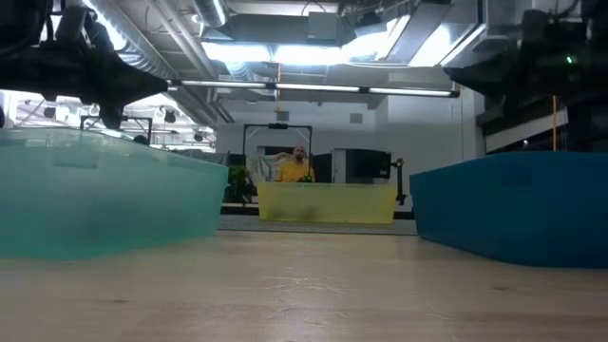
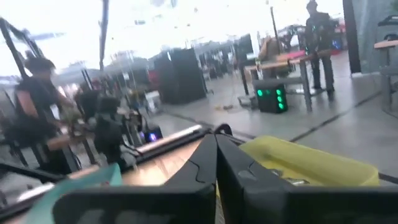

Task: Pick and place Granola Bars by type
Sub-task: Return to Home Position

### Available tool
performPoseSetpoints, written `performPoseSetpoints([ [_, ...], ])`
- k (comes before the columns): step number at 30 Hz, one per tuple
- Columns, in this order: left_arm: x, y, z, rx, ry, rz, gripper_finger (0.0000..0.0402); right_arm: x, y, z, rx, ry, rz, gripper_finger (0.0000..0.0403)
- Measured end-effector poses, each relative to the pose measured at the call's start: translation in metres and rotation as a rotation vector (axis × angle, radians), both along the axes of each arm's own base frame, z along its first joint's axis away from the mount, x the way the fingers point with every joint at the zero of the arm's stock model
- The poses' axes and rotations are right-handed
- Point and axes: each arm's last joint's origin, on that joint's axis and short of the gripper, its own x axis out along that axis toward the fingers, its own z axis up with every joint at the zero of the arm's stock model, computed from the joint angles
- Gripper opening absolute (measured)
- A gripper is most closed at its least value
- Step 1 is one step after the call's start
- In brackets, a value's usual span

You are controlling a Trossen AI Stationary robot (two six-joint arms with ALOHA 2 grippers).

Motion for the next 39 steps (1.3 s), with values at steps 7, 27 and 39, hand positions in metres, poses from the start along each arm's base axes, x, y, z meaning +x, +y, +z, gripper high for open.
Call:
performPoseSetpoints([
  [7, 0.002, -0.005, -0.001, 0.005, 0.016, -0.179, 0.0004, -0.002, 0.007, -0.006, -0.091, 0.051, 0.149, 0.0003],
  [27, 0.003, -0.006, -0.004, 0.083, 0.066, -0.203, 0.0006, -0.02, 0.01, -0.02, -0.083, 0.166, 0.241, 0.0001],
  [39, 0.003, -0.006, -0.004, 0.117, 0.073, -0.201, 0.0006, -0.019, 0.014, -0.022, -0.143, 0.194, 0.372, 0.0001],
])
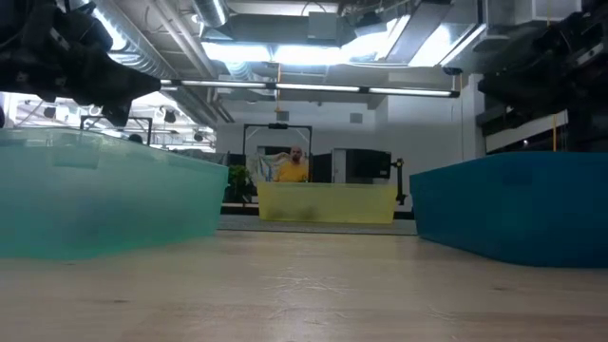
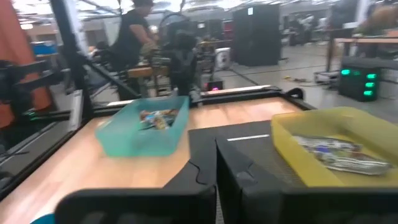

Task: Pick and place Granola Bars by type
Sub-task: Return to Home Position

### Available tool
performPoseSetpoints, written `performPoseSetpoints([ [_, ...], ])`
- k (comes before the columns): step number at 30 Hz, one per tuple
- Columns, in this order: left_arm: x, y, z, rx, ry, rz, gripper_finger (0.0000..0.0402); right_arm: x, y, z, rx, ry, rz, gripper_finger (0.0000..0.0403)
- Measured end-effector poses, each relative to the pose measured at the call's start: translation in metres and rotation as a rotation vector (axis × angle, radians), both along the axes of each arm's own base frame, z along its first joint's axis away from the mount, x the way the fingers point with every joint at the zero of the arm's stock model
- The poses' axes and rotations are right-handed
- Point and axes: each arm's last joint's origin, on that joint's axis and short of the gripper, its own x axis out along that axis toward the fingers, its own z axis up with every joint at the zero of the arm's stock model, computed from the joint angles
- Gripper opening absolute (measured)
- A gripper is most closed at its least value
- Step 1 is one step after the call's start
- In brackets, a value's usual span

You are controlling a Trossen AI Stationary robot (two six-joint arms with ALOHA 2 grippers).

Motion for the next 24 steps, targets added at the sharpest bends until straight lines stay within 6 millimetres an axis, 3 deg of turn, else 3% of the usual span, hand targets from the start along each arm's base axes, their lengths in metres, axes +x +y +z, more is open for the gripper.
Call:
performPoseSetpoints([
  [10, -0.0001, 0.0007, 0.0003, 0.197, 0.021, 0.018, 0.0006, 0.0001, 0.0011, -0.0005, 0.005, 0.005, 0.039, 0.0008],
  [24, -0.0001, 0.0007, 0.0003, 0.193, 0.021, 0.018, 0.0006, 0.0001, 0.0011, -0.0005, -0.026, 0.007, 0.038, 0.0011],
])
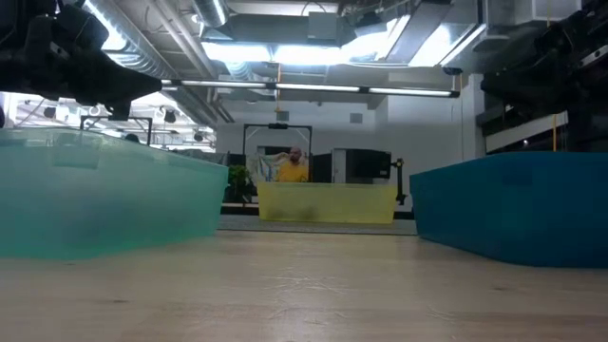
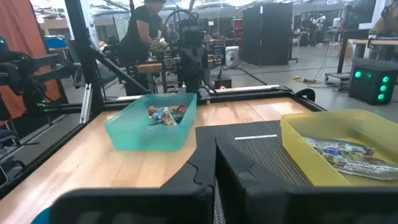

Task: Pick and place Granola Bars by type
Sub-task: Return to Home Position

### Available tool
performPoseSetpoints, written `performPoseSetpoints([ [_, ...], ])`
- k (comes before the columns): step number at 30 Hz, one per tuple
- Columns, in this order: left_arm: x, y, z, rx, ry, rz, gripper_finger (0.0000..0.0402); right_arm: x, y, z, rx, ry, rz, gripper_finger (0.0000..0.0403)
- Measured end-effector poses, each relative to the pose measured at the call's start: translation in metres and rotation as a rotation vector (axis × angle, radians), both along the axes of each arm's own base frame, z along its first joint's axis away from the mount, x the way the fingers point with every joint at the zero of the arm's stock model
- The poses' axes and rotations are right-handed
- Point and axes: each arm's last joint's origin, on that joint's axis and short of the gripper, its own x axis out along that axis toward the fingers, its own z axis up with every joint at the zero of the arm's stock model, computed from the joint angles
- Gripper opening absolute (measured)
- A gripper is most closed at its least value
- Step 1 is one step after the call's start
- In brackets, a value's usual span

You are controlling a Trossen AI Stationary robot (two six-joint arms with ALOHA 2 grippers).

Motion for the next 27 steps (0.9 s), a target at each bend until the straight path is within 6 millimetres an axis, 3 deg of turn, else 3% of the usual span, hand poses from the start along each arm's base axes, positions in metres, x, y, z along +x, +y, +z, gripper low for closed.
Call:
performPoseSetpoints([
  [27, 0.0, 0.0, 0.0, -0.002, 0.0, 0.0, 0.0006, 0.0, 0.0, 0.0, -0.024, 0.001, -0.001, 0.0012],
])
